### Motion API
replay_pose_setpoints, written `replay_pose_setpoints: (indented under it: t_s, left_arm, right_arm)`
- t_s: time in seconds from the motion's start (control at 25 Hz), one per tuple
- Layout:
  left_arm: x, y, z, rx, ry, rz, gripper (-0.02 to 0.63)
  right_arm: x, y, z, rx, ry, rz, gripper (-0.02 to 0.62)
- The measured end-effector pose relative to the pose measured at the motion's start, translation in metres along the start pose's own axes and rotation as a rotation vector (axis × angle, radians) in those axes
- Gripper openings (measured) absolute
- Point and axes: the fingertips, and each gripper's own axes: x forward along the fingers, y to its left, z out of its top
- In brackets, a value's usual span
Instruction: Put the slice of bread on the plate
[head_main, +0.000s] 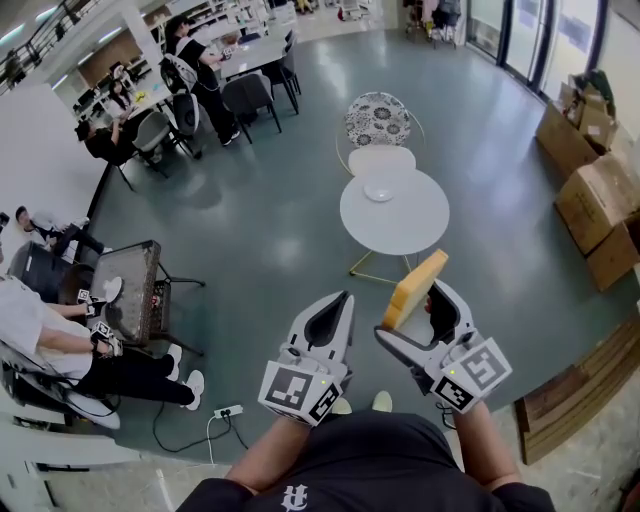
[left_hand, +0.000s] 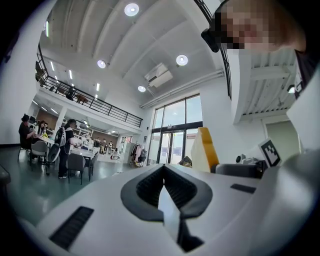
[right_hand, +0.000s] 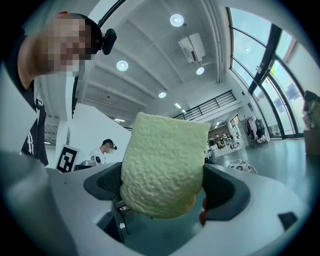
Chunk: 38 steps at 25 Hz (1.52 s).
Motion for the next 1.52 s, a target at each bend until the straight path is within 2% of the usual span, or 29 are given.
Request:
replay_pose_setpoints:
  t_s: [0.32,0.6,0.8,1.16,1.52]
  left_arm:
    - [0.024,-0.017,-0.003,0.041,0.006,0.012,0.008]
    - [0.028,-0.004,-0.009,0.038,0.004,0.019,0.008]
    - [0.051,0.007,-0.008,0.034,-0.003,0.001,0.008]
    - [0.099,0.067,-0.004,0.039,-0.017,-0.036,0.008]
    - [0.157,0.152,-0.003,0.035,-0.008,-0.102,0.008]
  right_arm:
    - [-0.012,-0.027,0.009,0.004,-0.022,0.003,0.503]
    - [-0.009,-0.035,0.004,0.009,-0.029,-0.018,0.503]
    - [0.003,-0.054,0.007,0.007,-0.026,-0.040,0.503]
    - [0.068,-0.091,0.009,-0.006,-0.022,-0.089,0.503]
    - [0.161,-0.131,0.010,-0.004,-0.015,-0.162,0.503]
